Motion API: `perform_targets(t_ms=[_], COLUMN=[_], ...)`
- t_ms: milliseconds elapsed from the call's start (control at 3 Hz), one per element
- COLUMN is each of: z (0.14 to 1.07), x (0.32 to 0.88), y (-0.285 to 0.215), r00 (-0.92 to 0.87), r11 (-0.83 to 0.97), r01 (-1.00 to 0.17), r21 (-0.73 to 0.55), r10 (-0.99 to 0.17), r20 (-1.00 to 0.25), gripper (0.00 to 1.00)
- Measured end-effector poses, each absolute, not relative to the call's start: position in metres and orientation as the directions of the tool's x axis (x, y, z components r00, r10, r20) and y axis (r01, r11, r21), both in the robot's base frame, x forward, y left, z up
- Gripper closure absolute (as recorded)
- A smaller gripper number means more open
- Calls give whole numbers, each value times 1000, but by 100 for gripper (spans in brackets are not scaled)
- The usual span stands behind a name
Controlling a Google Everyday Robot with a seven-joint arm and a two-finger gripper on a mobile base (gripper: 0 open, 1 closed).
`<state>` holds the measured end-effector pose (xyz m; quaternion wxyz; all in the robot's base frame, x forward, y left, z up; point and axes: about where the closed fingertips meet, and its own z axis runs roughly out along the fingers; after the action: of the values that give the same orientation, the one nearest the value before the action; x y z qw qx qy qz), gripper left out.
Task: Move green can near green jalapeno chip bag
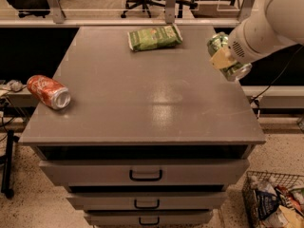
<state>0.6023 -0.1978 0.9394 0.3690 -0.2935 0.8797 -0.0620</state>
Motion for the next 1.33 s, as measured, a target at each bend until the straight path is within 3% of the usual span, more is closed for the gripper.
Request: perform_targets(t_ms=[667, 1333], z=[971, 984], x=[670, 751], y=[-198, -158], r00=[-398, -222], r11=[846, 829], r01=[-436, -522], r21=[-305, -199], r10=[-486, -357], r20=[-779, -907], gripper=[100, 100])
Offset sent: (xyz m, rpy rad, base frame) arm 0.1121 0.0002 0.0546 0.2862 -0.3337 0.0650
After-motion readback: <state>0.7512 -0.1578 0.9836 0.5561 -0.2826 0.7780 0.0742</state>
